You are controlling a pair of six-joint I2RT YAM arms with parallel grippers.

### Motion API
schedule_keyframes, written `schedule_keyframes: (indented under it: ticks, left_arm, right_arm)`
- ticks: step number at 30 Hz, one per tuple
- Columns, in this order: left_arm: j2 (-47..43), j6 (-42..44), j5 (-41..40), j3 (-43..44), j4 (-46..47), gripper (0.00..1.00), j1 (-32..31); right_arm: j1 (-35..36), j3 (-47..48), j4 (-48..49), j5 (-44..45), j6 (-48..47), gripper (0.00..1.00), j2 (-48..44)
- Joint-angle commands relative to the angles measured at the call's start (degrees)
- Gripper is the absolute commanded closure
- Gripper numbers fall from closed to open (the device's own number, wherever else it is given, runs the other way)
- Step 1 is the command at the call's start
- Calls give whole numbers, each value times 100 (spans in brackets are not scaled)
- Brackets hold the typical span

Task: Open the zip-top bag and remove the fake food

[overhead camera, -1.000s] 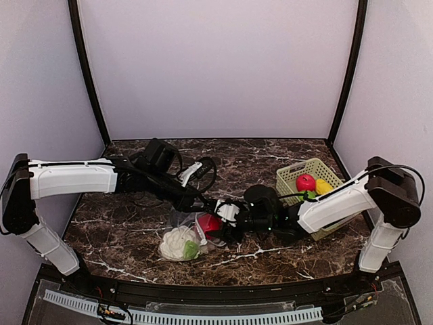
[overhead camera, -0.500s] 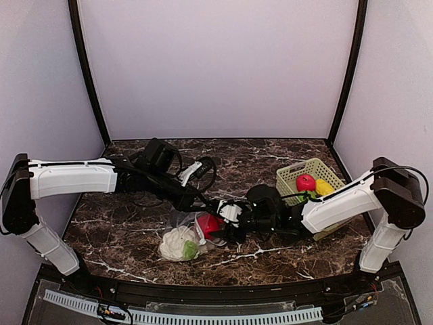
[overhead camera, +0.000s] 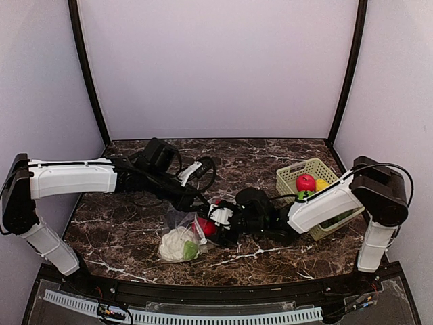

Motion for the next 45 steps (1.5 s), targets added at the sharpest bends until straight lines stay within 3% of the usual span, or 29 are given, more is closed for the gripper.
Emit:
schedule_keyframes:
  ticks: [1,18,32,45]
  left_arm:
    - [-200,49,214,-24,41,99,-41]
    - [-213,100,133,-30,-53,99,-41]
    - [-103,101,149,-1,-38,99,-32]
    - [-84,97,135,6,-31,99,-32]
  right_arm:
    - [25,78,299,223,-121,13,-97]
    - [-43,614,42,-377,-232,14,942]
    - [-30,-46,-436,-153,-49,11,526]
    - [-25,456,-752,-115,7,26,871]
